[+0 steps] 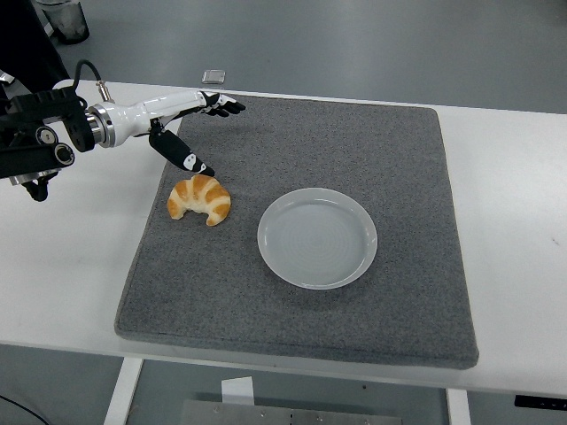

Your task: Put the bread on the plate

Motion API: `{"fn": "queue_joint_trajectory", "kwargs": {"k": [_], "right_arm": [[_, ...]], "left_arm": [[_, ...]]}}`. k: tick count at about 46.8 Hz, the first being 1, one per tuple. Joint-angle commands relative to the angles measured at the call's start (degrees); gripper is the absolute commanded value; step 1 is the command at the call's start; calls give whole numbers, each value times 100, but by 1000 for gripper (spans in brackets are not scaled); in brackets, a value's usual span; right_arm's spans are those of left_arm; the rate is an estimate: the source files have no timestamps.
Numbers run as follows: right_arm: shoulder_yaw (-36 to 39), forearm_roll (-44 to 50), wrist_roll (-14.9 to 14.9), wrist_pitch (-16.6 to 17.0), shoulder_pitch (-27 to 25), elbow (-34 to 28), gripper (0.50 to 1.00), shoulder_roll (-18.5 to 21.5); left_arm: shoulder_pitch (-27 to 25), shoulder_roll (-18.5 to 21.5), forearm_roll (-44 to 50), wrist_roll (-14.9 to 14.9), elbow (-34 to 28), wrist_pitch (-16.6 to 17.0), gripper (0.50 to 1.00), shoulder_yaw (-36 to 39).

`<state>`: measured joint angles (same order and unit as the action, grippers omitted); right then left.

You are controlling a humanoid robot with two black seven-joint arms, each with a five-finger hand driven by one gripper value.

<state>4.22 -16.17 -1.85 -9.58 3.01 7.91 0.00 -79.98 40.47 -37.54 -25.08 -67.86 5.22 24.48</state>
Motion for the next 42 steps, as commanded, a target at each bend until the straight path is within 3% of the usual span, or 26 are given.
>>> {"fn": "queue_joint_trajectory", "kwargs": {"k": [1,22,36,42], "right_arm": [[0,0,1,0,-2,0,952,0],[0,0,1,0,-2,0,952,0],[0,0,1,0,6,0,952,0],[0,0,1,0,-3,0,952,0]], "left_arm": [[-70,5,-244,-6,-34,49,994,188],[-149,-13,-825,3,-104,128,994,812],[79,-232,-922,3,-60,831,988,1147],[106,-338,-922,3,-60,928,984,1147]]}}
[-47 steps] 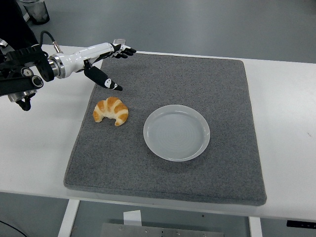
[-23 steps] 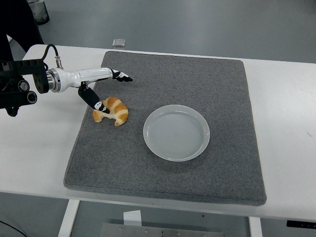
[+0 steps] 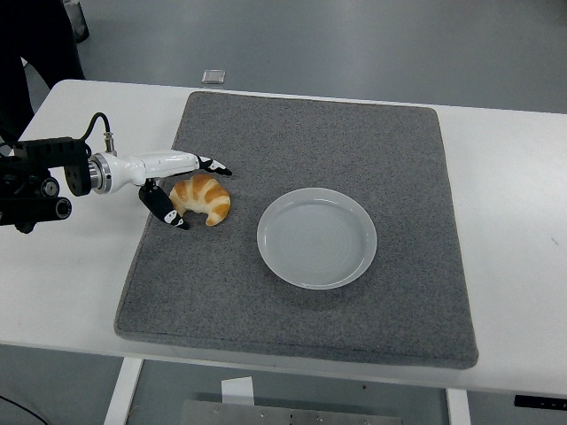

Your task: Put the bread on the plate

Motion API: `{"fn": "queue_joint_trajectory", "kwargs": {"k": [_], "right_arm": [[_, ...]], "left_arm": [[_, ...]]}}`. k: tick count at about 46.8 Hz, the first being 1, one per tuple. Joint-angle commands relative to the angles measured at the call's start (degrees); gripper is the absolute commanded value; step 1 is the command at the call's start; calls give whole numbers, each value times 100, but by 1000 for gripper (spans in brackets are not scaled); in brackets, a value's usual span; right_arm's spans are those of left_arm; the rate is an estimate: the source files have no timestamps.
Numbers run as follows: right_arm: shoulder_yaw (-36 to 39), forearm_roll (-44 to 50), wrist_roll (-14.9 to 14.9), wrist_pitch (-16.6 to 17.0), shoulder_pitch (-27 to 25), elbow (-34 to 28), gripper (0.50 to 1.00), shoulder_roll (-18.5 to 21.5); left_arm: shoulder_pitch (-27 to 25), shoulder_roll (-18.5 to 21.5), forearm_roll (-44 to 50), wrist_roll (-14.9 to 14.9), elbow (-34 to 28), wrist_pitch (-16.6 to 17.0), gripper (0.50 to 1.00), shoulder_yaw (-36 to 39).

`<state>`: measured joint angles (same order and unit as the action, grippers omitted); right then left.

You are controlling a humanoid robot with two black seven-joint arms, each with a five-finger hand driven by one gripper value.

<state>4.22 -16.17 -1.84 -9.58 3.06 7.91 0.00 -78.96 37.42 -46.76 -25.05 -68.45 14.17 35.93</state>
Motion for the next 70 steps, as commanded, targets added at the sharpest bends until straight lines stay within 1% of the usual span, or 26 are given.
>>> {"fn": "queue_joint_trajectory", "kwargs": {"k": [1,16,20,27,35,44,49,65,69,70], "right_arm": [[0,0,-1,0,-7,0,952,0],[0,0,-1,0,-7,0,952,0],[0,0,-1,0,2,0,952,0],[0,0,-1,0,2,0,952,0],[0,0,-1,0,2,0,952,0],[0,0,-1,0,-7,0,954,0],[0,0,-1,0,2,0,952,0],[0,0,-1,0,2,0,952,0],[0,0,-1,0,2,0,952,0],[0,0,-1,0,2,0,952,0]], "left_arm": [[-5,-33,0,0,-2,33,984,2],[4,-112,0,0,129,59,971,2],[4,-112,0,0,244,121,964,2],[13,-121,9,17,262,156,958,2],[101,-349,9,17,376,165,945,-7],[118,-481,9,26,437,182,943,-7],[118,-490,9,44,446,191,943,-7],[127,-490,9,61,490,217,894,2],[136,-490,9,61,516,217,864,2],[136,-490,9,61,525,217,864,2]]}}
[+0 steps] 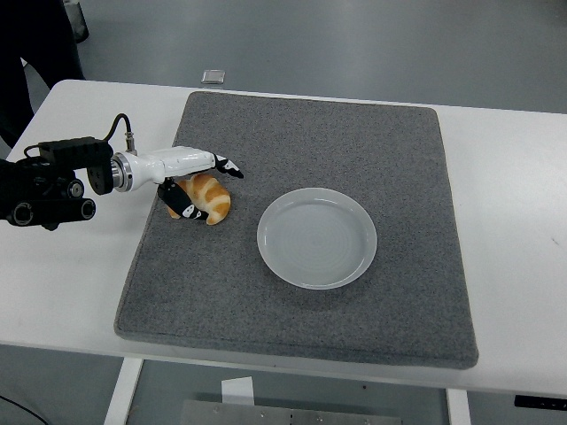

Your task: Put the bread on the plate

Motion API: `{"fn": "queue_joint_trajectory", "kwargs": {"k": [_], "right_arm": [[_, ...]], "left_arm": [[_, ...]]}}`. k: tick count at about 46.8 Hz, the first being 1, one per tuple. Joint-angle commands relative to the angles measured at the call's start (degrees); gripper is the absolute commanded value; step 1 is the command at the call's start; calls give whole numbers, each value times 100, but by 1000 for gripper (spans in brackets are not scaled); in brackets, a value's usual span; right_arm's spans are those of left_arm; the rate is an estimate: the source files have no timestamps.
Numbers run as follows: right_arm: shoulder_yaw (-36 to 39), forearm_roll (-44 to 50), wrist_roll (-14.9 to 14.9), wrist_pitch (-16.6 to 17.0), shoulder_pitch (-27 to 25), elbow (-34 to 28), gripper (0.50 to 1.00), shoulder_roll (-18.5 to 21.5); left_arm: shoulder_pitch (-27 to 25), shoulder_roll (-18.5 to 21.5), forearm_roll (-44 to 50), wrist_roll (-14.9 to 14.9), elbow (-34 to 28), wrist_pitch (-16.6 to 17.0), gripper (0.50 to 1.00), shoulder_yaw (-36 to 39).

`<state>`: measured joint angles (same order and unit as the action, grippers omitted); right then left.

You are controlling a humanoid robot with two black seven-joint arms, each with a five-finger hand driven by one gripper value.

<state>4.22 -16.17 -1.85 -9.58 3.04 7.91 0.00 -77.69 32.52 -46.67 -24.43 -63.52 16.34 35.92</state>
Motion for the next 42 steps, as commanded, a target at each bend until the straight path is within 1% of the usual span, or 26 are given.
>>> {"fn": "queue_joint_trajectory", "kwargs": {"k": [1,4,7,9,14,15,17,18,42], "right_arm": [[0,0,0,0,-5,0,952,0],[0,0,0,0,4,0,952,0],[0,0,0,0,4,0,952,0],[0,0,0,0,4,0,952,0],[0,0,0,0,-5,0,952,0],[0,0,0,0,-5,0,952,0],[0,0,0,0,-5,0,954,0],[0,0,0,0,4,0,952,0],[0,0,0,0,-5,0,954,0]], "left_arm": [[8,0,0,0,32,9,857,3],[52,-8,0,0,32,9,831,3],[70,-9,0,-9,32,9,784,3],[79,-8,0,-9,32,9,765,3],[88,0,-9,-9,32,0,652,11],[88,-8,-9,-9,32,9,617,11],[79,0,-9,-9,32,0,530,11],[79,0,-9,-9,32,0,500,20],[8,0,-9,-9,59,62,500,29]]}}
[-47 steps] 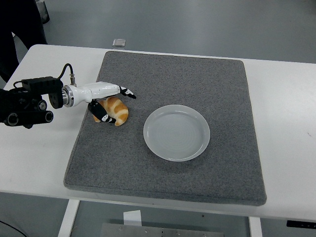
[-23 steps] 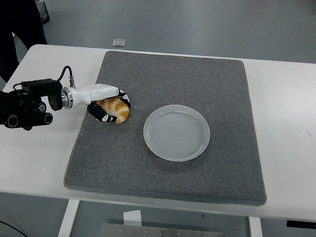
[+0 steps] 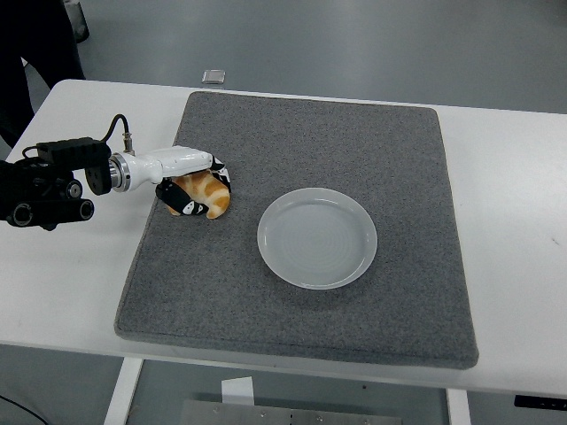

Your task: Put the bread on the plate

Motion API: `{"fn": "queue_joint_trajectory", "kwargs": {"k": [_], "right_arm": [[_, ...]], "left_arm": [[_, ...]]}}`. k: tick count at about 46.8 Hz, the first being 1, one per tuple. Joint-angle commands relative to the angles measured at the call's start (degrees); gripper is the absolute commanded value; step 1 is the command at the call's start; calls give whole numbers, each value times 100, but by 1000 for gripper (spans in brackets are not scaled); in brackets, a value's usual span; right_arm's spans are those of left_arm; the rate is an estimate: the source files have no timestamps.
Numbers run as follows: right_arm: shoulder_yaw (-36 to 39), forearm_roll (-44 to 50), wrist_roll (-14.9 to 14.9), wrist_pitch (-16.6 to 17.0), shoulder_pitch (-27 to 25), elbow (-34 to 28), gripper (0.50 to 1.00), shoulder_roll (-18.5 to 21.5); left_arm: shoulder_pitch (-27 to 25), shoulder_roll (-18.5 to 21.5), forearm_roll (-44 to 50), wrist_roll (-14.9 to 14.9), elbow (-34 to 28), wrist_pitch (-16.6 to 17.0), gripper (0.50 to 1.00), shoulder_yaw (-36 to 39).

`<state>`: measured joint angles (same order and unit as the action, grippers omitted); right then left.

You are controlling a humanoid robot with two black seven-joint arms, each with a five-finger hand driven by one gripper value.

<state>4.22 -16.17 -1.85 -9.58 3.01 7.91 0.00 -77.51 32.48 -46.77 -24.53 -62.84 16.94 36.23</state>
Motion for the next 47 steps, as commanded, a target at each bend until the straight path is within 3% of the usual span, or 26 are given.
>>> {"fn": "queue_joint_trajectory", "kwargs": {"k": [1,10,36,47], "right_arm": [[0,0,1,0,-3,0,954,0],[0,0,1,0,-3,0,952,0],[0,0,1,0,-3,0,952,0],[0,0,1,0,-3,0,952,0]], "left_arm": [[-18,4,2,1,-18,2,500,-2],[-413,74,10,1,-158,2,500,-19],[-2224,610,125,1,-580,-261,500,-81],[-2462,611,125,-8,-641,-428,500,-379]]}}
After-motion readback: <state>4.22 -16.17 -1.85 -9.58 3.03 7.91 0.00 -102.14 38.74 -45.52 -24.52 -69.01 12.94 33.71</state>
